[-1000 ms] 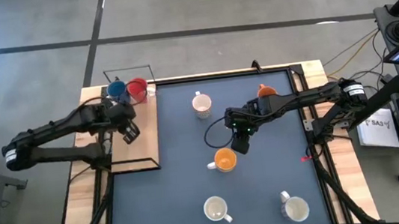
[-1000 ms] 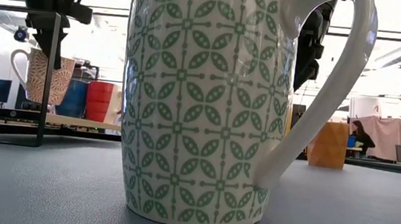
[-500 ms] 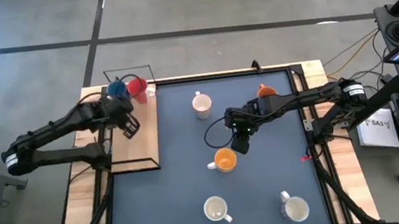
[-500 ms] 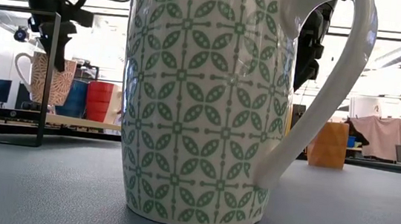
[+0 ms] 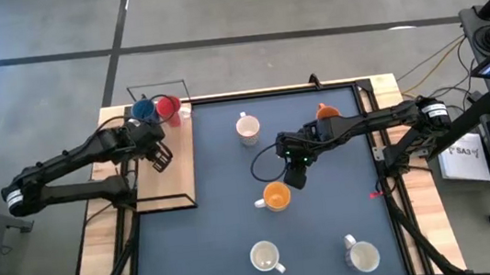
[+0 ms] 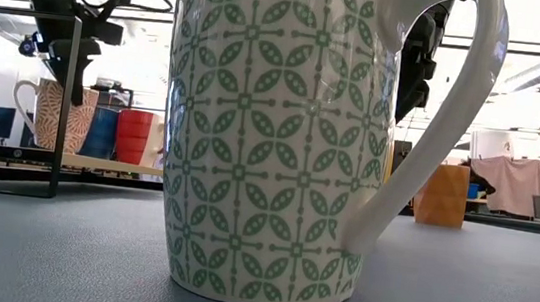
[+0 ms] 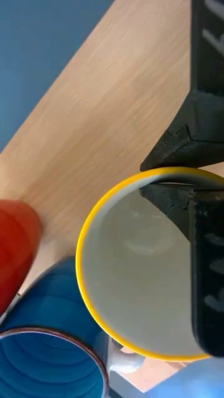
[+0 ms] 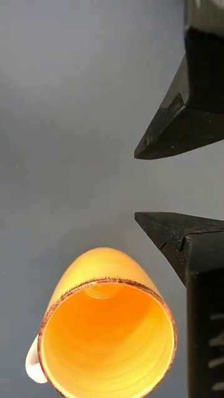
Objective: Place coffee mugs
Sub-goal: Put the red patterned mug on the shelf
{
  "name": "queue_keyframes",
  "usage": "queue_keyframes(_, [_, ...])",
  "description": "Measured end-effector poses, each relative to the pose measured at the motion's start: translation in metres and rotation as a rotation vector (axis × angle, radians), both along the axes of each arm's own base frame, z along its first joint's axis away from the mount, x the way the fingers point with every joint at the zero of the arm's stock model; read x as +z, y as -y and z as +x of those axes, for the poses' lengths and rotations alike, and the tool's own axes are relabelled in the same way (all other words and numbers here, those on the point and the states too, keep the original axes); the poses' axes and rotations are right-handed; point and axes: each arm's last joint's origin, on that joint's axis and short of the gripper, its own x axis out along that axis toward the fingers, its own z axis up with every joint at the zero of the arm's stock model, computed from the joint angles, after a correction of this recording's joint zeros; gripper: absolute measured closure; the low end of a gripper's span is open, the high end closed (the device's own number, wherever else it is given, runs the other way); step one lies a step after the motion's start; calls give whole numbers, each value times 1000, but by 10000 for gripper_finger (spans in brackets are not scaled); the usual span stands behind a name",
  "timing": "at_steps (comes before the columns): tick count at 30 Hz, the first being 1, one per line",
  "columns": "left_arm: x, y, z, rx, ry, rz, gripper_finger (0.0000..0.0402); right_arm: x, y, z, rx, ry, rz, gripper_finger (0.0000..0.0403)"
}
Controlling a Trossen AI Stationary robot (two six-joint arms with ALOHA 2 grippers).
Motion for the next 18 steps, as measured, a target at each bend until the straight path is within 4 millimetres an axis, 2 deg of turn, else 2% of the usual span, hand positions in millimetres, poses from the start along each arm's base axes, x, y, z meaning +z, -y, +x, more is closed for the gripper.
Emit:
queue_keyframes(11, [0,0,0,0,2,3,348,0,0,0,0,0,0,266])
queue_keyframes(18, [2,1,1,-14,22,-24,343,0,0,0,0,0,0,266])
